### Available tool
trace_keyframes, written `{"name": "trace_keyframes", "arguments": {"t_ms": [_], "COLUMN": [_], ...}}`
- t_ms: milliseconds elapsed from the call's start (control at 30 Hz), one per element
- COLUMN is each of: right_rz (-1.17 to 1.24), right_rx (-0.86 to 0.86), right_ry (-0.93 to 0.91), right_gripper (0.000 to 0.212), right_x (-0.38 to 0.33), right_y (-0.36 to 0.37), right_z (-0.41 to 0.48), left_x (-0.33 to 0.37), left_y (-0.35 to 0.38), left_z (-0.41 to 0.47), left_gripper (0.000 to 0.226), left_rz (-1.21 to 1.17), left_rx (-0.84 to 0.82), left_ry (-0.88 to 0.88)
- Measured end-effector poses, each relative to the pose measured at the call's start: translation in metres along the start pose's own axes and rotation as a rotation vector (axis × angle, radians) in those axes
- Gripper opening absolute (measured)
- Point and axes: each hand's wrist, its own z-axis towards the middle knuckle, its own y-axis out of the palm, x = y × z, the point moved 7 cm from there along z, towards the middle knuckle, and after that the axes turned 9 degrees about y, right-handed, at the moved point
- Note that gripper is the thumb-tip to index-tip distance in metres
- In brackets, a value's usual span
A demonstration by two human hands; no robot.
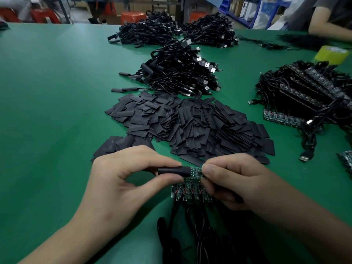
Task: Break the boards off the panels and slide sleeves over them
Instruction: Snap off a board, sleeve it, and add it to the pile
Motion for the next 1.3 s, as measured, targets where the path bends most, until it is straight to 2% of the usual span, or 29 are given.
{"name": "trace_keyframes", "arguments": {"t_ms": [167, 333, 567, 733, 867, 933, 1033, 1167, 1300], "right_rz": [0.072, -0.196, -0.273, -0.270, -0.269, -0.249, -0.244, -0.438, -0.507], "right_rx": [-0.071, 0.019, 0.007, 0.008, 0.020, 0.063, 0.226, 0.437, 0.539], "right_ry": [0.080, 0.014, -0.024, 0.000, -0.015, -0.054, -0.222, -0.490, -0.536], "right_gripper": [0.036, 0.040, 0.042, 0.040, 0.039, 0.031, 0.009, 0.009, 0.007], "right_x": [0.004, 0.003, 0.002, 0.006, 0.005, 0.002, -0.012, -0.032, -0.034], "right_y": [0.004, 0.003, 0.001, 0.003, 0.004, 0.002, -0.007, -0.009, -0.008], "right_z": [0.000, -0.001, -0.003, -0.002, -0.002, -0.003, -0.010, -0.025, -0.027], "left_x": [0.004, 0.001, -0.006, 0.003, 0.003, 0.001, -0.010, -0.016, -0.012], "left_y": [0.001, 0.003, 0.007, 0.015, 0.018, 0.017, 0.010, 0.006, 0.006], "left_z": [-0.002, -0.002, -0.003, -0.002, -0.003, -0.002, -0.003, -0.006, -0.006], "left_gripper": [0.018, 0.017, 0.018, 0.020, 0.019, 0.018, 0.018, 0.022, 0.019], "left_rz": [0.103, 0.078, 0.010, 0.019, 0.026, 0.018, -0.044, -0.107, -0.092], "left_rx": [-0.007, -0.029, -0.079, -0.175, -0.179, -0.148, -0.041, 0.017, 0.014], "left_ry": [0.041, 0.011, -0.064, 0.039, 0.033, 0.006, -0.103, -0.164, -0.125]}}
